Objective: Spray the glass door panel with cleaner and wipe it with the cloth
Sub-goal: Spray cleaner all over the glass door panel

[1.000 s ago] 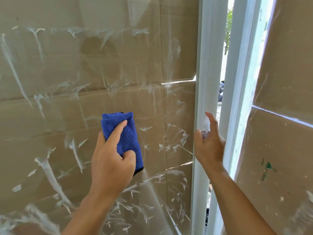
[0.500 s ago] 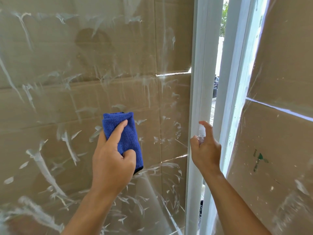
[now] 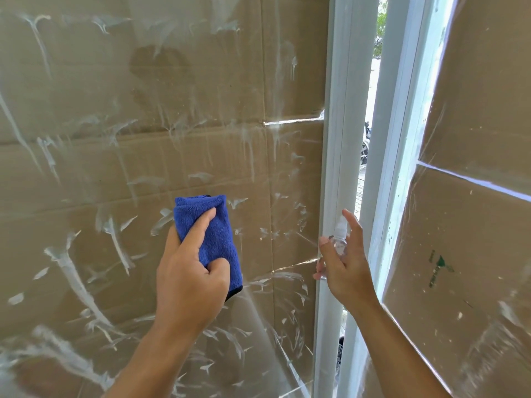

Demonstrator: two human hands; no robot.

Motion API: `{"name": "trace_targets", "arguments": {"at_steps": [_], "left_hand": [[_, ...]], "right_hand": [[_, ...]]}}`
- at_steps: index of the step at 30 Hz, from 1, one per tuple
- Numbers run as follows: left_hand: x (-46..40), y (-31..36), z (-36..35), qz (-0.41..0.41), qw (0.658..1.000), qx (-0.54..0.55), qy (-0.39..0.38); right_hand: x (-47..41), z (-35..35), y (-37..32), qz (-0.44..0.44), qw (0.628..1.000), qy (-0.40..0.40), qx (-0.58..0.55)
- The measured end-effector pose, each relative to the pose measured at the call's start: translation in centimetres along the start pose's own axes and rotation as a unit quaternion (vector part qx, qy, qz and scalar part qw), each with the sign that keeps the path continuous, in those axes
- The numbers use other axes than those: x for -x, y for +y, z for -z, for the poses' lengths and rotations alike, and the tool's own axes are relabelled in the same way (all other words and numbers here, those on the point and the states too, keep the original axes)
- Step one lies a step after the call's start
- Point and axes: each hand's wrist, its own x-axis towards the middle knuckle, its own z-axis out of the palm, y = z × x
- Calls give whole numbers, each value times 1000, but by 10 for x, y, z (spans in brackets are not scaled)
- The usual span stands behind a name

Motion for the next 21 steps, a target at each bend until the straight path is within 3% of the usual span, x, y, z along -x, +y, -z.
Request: {"name": "trace_targets", "arguments": {"at_steps": [6, 11, 21], "left_hand": [[2, 1, 0, -6, 1000, 2, -2], [5, 1, -1, -12, 1000, 0, 0], [6, 2, -1, -14, 1000, 1, 5]], "right_hand": [[1, -1, 5, -12, 1000, -3, -4], [5, -2, 8, 32, 988, 90, 125], [4, -6, 8, 66, 974, 105, 191]]}}
